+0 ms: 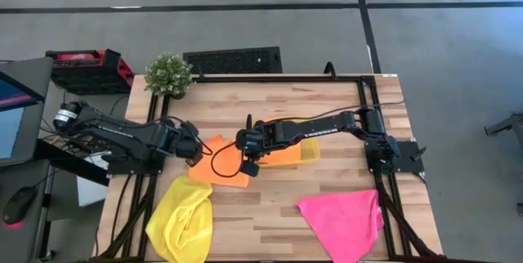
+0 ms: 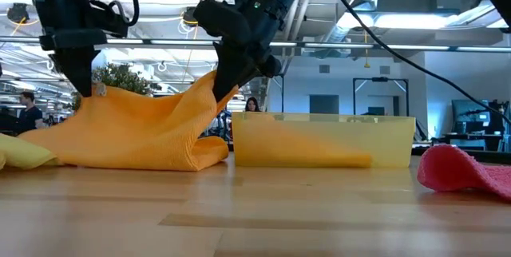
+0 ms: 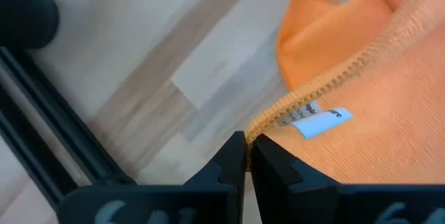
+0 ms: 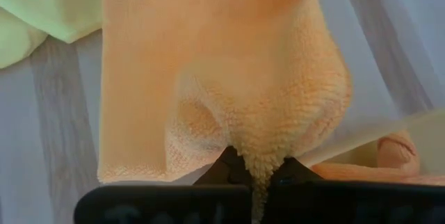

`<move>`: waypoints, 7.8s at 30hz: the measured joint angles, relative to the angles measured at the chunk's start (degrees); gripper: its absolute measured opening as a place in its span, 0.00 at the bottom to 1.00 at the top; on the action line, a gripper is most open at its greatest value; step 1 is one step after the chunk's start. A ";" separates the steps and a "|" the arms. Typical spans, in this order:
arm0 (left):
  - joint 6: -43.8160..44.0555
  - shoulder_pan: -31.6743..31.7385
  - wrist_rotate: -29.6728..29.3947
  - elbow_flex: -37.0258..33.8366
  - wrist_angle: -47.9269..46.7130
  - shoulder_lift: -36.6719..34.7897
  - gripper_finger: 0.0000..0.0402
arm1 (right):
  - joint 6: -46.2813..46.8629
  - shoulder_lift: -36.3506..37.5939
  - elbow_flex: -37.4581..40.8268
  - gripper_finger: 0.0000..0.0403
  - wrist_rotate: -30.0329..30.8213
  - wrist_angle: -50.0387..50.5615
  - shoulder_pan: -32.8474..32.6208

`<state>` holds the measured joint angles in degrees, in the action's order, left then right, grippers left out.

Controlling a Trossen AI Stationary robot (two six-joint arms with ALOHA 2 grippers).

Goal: Fold microfiber towels
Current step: Fold the orange microfiber towel

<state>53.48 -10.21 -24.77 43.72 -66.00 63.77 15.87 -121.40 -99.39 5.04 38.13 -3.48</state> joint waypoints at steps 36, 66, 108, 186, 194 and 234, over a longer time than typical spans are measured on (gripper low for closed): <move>-13.52 0.11 9.67 0.00 -0.09 -4.42 0.35 | -1.33 2.45 -8.55 0.48 -1.15 5.95 0.26; -30.27 -20.31 10.49 -10.36 21.11 4.64 0.35 | -4.34 4.61 -10.75 0.46 -1.14 6.25 -2.52; -57.45 -13.16 7.28 1.55 22.90 11.30 0.00 | -4.24 4.92 -10.67 0.44 -1.06 11.02 -2.37; -79.71 -2.96 7.86 19.76 31.77 25.36 0.30 | -2.98 13.90 -10.69 0.40 -0.46 26.17 -8.03; -64.40 -3.03 7.89 20.04 21.47 12.96 0.30 | -9.10 13.88 -10.37 0.39 -0.44 25.64 -8.05; -28.57 -11.00 1.15 20.02 4.85 -8.67 0.30 | -21.92 -8.03 2.51 0.39 -1.98 -33.36 -5.80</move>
<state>24.91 -21.21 -23.62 63.75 -61.14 55.10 -6.05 -129.43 -96.88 3.06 4.77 -9.28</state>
